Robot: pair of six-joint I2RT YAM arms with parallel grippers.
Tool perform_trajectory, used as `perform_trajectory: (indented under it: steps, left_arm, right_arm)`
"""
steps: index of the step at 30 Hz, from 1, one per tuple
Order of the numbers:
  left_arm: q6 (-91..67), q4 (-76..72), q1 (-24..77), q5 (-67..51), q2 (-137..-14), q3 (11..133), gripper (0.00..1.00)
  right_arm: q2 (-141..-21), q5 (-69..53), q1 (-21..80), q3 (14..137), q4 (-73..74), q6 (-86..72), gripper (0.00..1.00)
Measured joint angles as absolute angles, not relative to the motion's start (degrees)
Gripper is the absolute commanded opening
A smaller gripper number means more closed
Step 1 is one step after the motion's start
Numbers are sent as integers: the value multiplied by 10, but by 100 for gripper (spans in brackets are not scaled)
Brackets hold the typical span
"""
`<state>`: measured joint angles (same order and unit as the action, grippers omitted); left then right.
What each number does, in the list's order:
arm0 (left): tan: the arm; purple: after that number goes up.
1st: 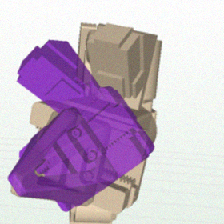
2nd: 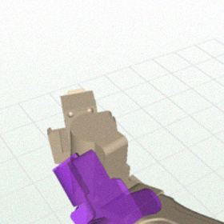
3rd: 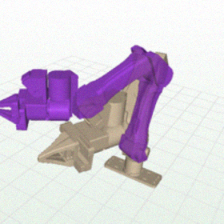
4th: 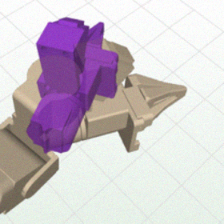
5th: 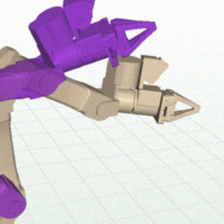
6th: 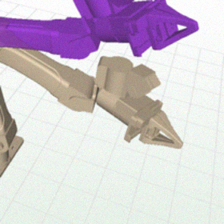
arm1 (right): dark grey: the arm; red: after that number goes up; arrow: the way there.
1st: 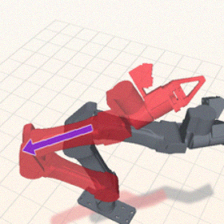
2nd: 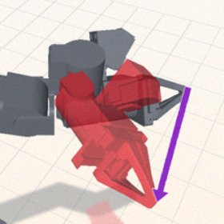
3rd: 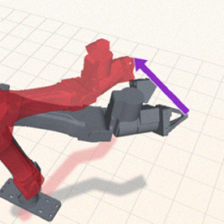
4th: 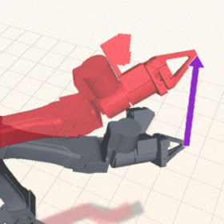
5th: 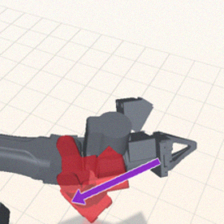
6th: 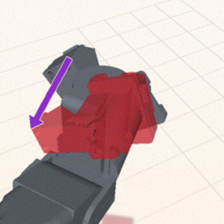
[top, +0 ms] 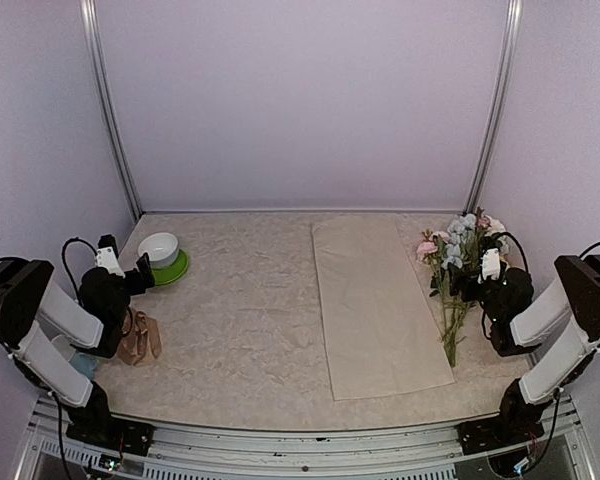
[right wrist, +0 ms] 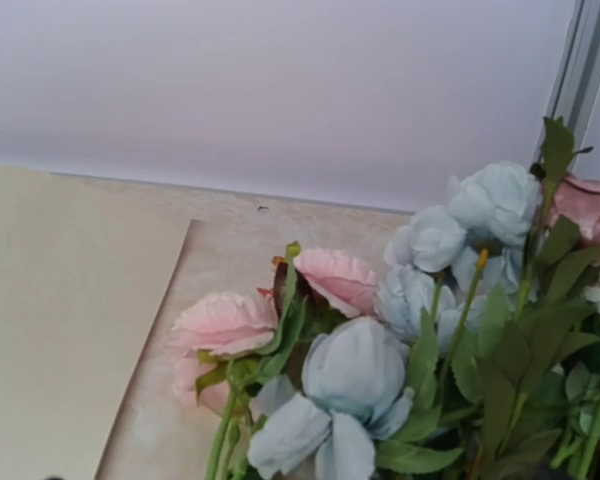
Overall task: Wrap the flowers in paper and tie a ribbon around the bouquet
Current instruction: Move the folded wrapping paper to the center of the board.
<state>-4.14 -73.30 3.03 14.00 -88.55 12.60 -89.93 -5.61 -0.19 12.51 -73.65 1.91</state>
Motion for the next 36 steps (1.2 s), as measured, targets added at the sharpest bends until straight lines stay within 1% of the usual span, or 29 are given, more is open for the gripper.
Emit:
perform_trajectory:
  steps: [5, 7, 9, 10, 12, 14, 15, 16, 17, 19, 22, 24, 25, 26, 27, 28, 29, 32, 36]
  left_arm:
    - [-41, -733, 30, 140, -886, 126, 99]
    - [-41, -733, 30, 140, -886, 126, 99]
    - [-41, -733, 29, 139, -886, 126, 99]
    - [-42, -733, 26, 135, -886, 126, 99]
    - [-43, -734, 21, 136, -885, 126, 99]
    - [-52, -722, 20, 160, -872, 126, 97]
    - [-60, -706, 20, 183, -852, 126, 96]
    - [-68, -690, 23, 209, -824, 125, 95]
    - [-72, -674, 30, 245, -790, 125, 93]
    - [-70, -653, 59, 306, -724, 127, 90]
    - [-46, -597, 150, 370, -625, 161, 88]
    - [-31, -550, 193, 387, -596, 208, 87]
    - [-23, -530, 237, 393, -590, 231, 88]
    - [-16, -508, 263, 401, -588, 251, 88]
    - [-6, -484, 295, 406, -588, 275, 89]
    - [5, -457, 333, 408, -590, 297, 90]
    - [11, -438, 358, 408, -595, 311, 90]
    - [29, -361, 435, 394, -623, 351, 93]
    - [28, -251, 499, 358, -677, 395, 93]
  right_arm:
    - [-892, -45, -2, 126, -730, 17, 100]
    - [-866, -38, -3, 129, -701, 15, 100]
    - [-816, -36, -4, 141, -652, 12, 100]
    - [-787, -36, -4, 150, -628, 7, 98]
    - [-734, -49, -5, 175, -583, -6, 90]
    - [-699, -77, -6, 210, -531, -21, 77]
    - [-683, -111, -7, 251, -473, -35, 70]
    - [-681, -126, -7, 267, -456, -39, 65]
    - [-680, -153, -7, 296, -416, -47, 61]
    - [-694, -198, 0, 353, -347, -64, 59]
    - [-742, -211, 38, 439, -232, -77, 62]
    - [-792, -191, 84, 495, -151, -77, 63]
    - [-814, -179, 103, 516, -116, -76, 65]
    - [-845, -165, 122, 543, -71, -76, 73]
    - [-876, -152, 138, 566, -32, -78, 83]
    - [-905, -141, 150, 585, 4, -82, 96]
    - [-930, -130, 156, 598, 37, -84, 99]
    - [-985, -97, 159, 624, 122, -90, 100]
    - [-1026, -57, 159, 649, 193, -96, 100]
